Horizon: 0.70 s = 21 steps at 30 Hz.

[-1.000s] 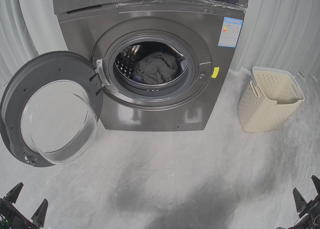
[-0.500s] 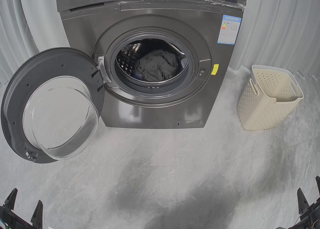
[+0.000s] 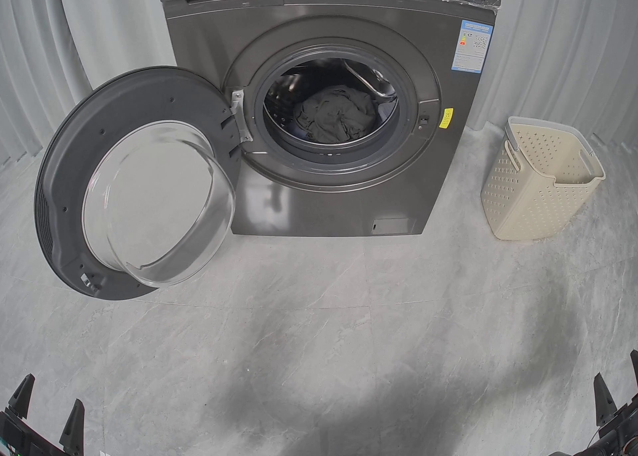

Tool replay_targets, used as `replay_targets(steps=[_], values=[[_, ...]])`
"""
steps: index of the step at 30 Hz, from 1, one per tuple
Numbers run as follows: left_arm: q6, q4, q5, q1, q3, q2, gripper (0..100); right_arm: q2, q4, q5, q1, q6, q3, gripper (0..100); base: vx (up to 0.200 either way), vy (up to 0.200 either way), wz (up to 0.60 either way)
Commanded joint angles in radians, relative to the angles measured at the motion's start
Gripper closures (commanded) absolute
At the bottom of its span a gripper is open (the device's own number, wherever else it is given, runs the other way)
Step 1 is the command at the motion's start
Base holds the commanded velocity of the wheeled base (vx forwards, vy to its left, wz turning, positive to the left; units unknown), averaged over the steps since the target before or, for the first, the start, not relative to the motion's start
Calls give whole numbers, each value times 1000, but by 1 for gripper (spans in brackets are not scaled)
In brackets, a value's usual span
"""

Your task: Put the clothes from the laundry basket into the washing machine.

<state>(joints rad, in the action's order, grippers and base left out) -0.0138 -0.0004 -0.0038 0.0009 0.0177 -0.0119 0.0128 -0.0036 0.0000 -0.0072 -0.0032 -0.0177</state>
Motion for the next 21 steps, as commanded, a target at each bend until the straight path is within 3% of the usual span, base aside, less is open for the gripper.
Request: replay_targets(steps=[1, 4, 7, 16, 21], values=[[0, -1, -1, 1, -16, 10, 0, -13, -1, 0, 0, -1, 18, 0, 0, 0, 600], [-2, -1, -1, 1, -16, 10, 0, -13, -1, 0, 0, 0, 18, 0, 0, 0, 600], [0, -1, -1, 1, -18, 10, 0, -13, -1, 2, 1, 0, 18, 0, 0, 0, 0], [3, -1, 1, 1, -18, 10, 0, -13, -1, 2, 1, 0, 18, 0, 200, 0, 0], [2, -1, 2, 1, -18, 10, 0, -13, -1, 2, 1, 0, 18, 0, 0, 0, 0]])
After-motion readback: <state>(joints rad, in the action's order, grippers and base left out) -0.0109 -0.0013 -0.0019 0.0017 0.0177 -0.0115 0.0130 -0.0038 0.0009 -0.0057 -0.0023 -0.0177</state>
